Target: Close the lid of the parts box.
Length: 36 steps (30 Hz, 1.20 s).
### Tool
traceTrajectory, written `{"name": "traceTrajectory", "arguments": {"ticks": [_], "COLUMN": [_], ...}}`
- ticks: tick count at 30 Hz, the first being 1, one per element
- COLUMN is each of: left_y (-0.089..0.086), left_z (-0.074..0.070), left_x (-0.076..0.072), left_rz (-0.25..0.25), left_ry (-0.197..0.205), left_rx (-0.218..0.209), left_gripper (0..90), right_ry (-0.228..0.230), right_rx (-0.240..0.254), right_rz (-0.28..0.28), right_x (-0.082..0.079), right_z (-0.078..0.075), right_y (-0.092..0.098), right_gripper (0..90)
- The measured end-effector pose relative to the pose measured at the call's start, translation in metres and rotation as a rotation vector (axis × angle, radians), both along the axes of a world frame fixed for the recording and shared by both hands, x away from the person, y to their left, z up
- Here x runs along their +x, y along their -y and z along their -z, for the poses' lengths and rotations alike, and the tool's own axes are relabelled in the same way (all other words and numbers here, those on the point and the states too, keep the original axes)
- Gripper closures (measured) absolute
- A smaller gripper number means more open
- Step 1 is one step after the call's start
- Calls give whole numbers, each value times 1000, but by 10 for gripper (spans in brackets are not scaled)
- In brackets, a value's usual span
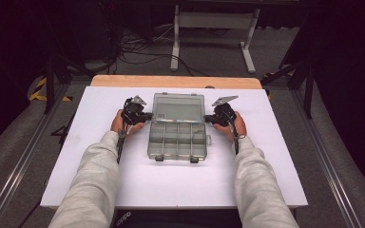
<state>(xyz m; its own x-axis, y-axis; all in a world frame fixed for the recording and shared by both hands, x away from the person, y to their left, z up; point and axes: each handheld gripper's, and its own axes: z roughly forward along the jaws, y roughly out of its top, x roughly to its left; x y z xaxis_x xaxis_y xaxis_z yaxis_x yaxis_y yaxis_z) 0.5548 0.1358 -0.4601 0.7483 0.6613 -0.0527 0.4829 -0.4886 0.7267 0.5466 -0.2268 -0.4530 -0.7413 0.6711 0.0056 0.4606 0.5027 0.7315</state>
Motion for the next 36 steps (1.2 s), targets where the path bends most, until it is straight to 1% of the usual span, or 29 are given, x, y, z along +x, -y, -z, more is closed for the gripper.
{"name": "traceTrajectory", "arguments": {"ticks": [3,6,7,8,9,10,11,12,13,15,17,18,20,22,24,25,26,27,28,29,30,31,32,33,34,36], "left_y": [2,3,3,3,3,3,3,3,3,3,2,1,-1,-2,-2,-3,-2,-2,-2,-2,-2,-2,-2,-3,-4,-5], "left_z": [-1,-1,-1,-1,0,0,0,1,0,-1,-3,-4,-6,-9,-13,-14,-15,-16,-17,-18,-19,-20,-21,-22,-24,-25], "left_x": [2,4,5,6,6,7,8,8,8,9,9,10,11,11,11,12,11,11,11,11,10,10,9,9,8,8], "left_rz": [-4,-9,-10,-14,-17,-17,-19,-24,-26,-31,-39,-40,-48,-55,-62,-58,-58,-60,-62,-60,-61,-58,-57,-57,-58,-55], "left_ry": [0,-5,1,3,-1,0,0,1,3,9,20,18,29,28,44,52,52,60,68,68,77,72,76,86,87,91], "left_rx": [4,-13,-1,0,-5,-3,-6,-17,-24,-20,-30,-37,-52,-75,-91,-86,-91,-95,-107,-113,-105,-113,-118,-111,-136,-133], "left_gripper": [900,900,900,900,900,900,900,900,900,900,899,899,897,897,897,896,896,895,894,894,893,892,890,888,886,887], "right_ry": [3,12,17,26,38,38,51,55,60,58,64,68,77,93,101,107,113,122,128,128,133,141,147,152,157,158], "right_rx": [4,15,16,20,30,30,38,47,51,52,54,60,56,62,63,69,74,75,92,92,90,88,95,97,107,107], "right_rz": [1,13,17,19,13,13,11,12,7,2,0,-2,-2,-5,0,2,3,7,6,6,8,8,8,10,12,12], "right_x": [1,2,2,3,3,3,3,3,3,3,2,2,2,1,1,1,1,1,1,1,1,1,0,0,-1,-1], "right_z": [0,1,1,1,0,0,-1,-2,-2,-2,-2,-2,-3,-5,-6,-7,-8,-10,-13,-13,-15,-16,-18,-19,-21,-22], "right_y": [0,1,1,1,0,0,0,-1,-2,-2,-3,-3,-4,-4,-4,-3,-3,-3,-2,-2,-2,-2,-2,-1,0,0], "right_gripper": [900,900,900,900,900,900,900,900,900,900,900,900,900,900,900,900,900,900,900,900,900,900,900,900,900,900]}}
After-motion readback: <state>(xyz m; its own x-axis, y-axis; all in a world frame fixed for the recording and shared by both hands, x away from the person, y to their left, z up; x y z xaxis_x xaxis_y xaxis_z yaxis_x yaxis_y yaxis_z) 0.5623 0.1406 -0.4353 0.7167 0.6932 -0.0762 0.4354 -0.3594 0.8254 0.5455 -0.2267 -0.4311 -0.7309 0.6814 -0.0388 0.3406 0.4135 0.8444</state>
